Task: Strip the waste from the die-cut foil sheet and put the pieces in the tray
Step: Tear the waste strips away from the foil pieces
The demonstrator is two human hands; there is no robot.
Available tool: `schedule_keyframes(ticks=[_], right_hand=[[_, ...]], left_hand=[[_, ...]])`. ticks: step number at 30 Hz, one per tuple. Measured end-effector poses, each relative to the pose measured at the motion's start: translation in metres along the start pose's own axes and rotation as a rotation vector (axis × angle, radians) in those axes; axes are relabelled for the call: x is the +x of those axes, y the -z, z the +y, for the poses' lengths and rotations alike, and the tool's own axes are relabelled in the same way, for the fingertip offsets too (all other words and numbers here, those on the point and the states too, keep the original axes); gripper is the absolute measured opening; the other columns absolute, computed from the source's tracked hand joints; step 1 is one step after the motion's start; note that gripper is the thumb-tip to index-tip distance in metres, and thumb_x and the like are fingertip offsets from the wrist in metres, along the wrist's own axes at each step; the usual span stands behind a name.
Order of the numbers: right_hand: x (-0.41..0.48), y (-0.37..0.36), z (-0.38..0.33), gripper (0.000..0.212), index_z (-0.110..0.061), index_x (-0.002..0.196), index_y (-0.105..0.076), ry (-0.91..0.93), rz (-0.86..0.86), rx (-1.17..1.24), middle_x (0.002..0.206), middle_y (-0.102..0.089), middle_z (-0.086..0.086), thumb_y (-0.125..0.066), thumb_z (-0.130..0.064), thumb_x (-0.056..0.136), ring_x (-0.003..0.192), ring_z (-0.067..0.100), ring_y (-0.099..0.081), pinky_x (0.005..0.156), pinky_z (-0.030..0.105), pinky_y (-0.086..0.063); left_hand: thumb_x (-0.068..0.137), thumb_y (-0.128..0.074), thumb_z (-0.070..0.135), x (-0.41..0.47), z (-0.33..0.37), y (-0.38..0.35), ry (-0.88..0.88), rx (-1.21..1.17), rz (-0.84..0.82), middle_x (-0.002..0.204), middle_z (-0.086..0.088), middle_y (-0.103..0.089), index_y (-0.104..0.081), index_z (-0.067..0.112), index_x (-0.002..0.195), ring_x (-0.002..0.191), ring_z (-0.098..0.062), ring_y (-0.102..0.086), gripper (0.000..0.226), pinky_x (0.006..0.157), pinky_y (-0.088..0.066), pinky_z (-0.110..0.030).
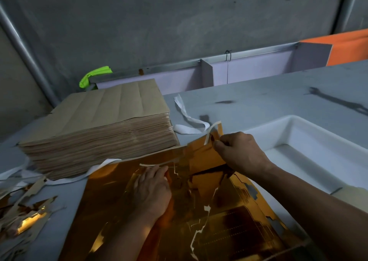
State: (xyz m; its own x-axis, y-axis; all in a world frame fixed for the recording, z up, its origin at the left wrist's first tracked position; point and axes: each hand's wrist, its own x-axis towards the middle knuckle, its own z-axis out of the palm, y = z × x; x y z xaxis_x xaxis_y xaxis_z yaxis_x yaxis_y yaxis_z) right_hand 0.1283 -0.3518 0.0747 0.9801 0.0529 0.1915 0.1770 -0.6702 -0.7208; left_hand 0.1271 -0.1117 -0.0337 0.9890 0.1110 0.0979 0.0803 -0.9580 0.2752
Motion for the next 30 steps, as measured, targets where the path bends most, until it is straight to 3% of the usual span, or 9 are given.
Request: schedule_keyframes(ticks=[3,6,12,15,19,22,25,28,30], right_hand=[[-0.001,0.002,-0.001,0.031,-0.011,0.084,-0.069,-0.077,-0.006,0.109,0.082,-0.068,0.013,-0.052,-0.034,0.098,0.068,0.022,-0.068,0.062,0.039,-0.061],[0.001,0.001,0.000,0.029,-0.009,0.088,-0.071,-0.176,-0.057,0.159,0.094,-0.070,0.017,-0.057,-0.034,0.094,0.080,0.028,-0.069,0.071,0.043,-0.059],[0.003,0.009,-0.002,0.019,-0.009,0.081,-0.070,-0.290,-0.254,0.334,0.075,-0.073,0.010,-0.065,-0.026,0.089,0.058,0.022,-0.071,0.048,0.024,-0.052],[0.000,0.011,-0.003,0.015,-0.008,0.086,-0.068,-0.287,-0.431,0.505,0.076,-0.075,0.012,-0.061,-0.020,0.092,0.065,0.032,-0.073,0.054,0.032,-0.058],[-0.005,0.004,-0.001,0.021,-0.001,0.107,-0.061,-0.328,-0.532,0.580,0.088,-0.075,0.017,-0.055,-0.018,0.096,0.074,0.033,-0.073,0.052,0.028,-0.054],[-0.005,0.001,-0.001,0.026,0.002,0.115,-0.057,-0.338,-0.507,0.615,0.095,-0.074,0.020,-0.054,-0.017,0.097,0.079,0.037,-0.074,0.065,0.036,-0.061],[-0.004,0.000,0.000,0.027,0.002,0.113,-0.058,-0.315,-0.429,0.616,0.098,-0.073,0.022,-0.056,-0.018,0.096,0.083,0.040,-0.073,0.084,0.049,-0.059],[-0.004,-0.002,-0.001,0.025,-0.001,0.111,-0.060,-0.290,-0.383,0.598,0.101,-0.072,0.022,-0.057,-0.021,0.096,0.086,0.037,-0.073,0.092,0.054,-0.055],[-0.004,-0.002,-0.002,0.024,-0.002,0.110,-0.061,-0.280,-0.381,0.592,0.103,-0.071,0.022,-0.058,-0.022,0.096,0.089,0.038,-0.072,0.092,0.054,-0.055]], left_hand=[[0.104,-0.023,0.039,0.000,-0.001,-0.001,0.010,-0.016,0.009,0.159,0.012,-0.024,-0.028,0.042,0.148,0.148,-0.012,-0.016,0.045,0.121,-0.010,-0.040],[0.104,-0.022,0.039,-0.002,-0.002,-0.001,-0.024,-0.013,0.020,0.159,0.012,-0.025,-0.029,0.041,0.148,0.148,-0.012,-0.016,0.045,0.120,-0.009,-0.039],[0.104,-0.025,0.039,-0.005,0.000,0.003,-0.047,-0.006,0.027,0.160,0.011,-0.024,-0.026,0.041,0.149,0.148,-0.013,-0.016,0.045,0.121,-0.010,-0.040],[0.101,-0.037,0.047,-0.008,0.003,0.008,-0.041,0.006,0.006,0.160,0.011,-0.022,-0.023,0.041,0.150,0.149,-0.014,-0.014,0.051,0.122,-0.009,-0.041],[0.089,-0.063,0.048,-0.012,0.005,0.017,-0.057,0.012,-0.047,0.160,0.009,-0.020,-0.022,0.038,0.151,0.148,-0.017,-0.016,0.075,0.122,-0.013,-0.042],[0.094,-0.060,0.034,-0.012,0.009,0.026,0.029,-0.240,0.048,0.148,0.002,-0.038,-0.040,0.031,0.144,0.134,-0.021,-0.039,0.054,0.109,-0.039,-0.045],[0.102,-0.043,0.032,-0.011,0.011,0.038,0.186,-0.576,0.175,0.127,-0.004,-0.054,-0.056,0.026,0.124,0.111,-0.020,-0.055,0.026,0.093,-0.050,-0.043],[0.102,-0.040,0.043,-0.010,0.016,0.059,0.351,-0.997,0.003,0.109,-0.010,-0.069,-0.063,0.021,0.104,0.096,-0.022,-0.064,0.032,0.077,-0.050,-0.034],[0.094,-0.051,0.054,-0.013,0.018,0.072,0.459,-1.219,-0.198,0.096,-0.012,-0.076,-0.066,0.016,0.103,0.090,-0.026,-0.069,0.042,0.068,-0.052,-0.034]])
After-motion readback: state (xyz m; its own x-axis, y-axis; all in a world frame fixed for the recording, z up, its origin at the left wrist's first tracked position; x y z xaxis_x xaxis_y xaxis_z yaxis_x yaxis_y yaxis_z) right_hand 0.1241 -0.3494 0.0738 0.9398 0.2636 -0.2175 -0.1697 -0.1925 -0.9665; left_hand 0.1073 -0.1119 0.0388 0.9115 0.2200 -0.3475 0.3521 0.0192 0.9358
